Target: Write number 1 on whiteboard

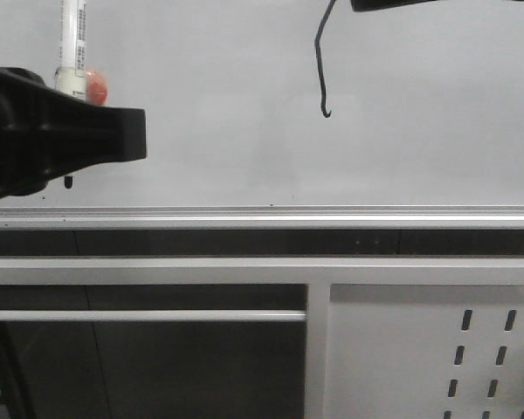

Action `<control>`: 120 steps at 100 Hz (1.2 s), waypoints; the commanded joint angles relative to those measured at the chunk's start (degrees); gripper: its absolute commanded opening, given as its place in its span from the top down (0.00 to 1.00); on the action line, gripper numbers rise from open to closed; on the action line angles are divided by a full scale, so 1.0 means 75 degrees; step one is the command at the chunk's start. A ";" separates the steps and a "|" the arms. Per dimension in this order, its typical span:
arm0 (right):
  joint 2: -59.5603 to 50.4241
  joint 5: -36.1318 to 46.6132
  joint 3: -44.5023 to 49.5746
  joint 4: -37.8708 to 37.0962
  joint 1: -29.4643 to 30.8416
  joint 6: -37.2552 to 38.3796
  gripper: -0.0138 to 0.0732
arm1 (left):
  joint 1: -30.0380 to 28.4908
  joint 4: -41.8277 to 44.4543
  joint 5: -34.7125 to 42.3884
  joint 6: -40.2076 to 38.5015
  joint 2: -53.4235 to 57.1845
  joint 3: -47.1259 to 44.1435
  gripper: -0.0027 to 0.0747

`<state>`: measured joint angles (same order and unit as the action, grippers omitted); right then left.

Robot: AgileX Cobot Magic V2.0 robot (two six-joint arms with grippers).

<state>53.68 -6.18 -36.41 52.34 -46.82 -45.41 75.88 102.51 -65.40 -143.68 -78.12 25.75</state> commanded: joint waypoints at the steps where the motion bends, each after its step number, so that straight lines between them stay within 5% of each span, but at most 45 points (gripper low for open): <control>1: -0.0072 0.0410 -0.0180 -0.0032 -0.0007 -0.0037 0.09 | -0.0150 0.0548 -0.0992 0.0127 0.0128 0.0311 0.99; 120: -0.0067 0.0438 -0.0180 -0.0098 -0.0007 -0.0037 0.09 | -0.0932 0.0562 -0.0992 0.0061 -0.0258 0.0970 0.98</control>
<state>53.68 -5.97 -36.41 51.81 -46.82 -45.41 69.82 102.40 -66.09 -142.73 -81.14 30.56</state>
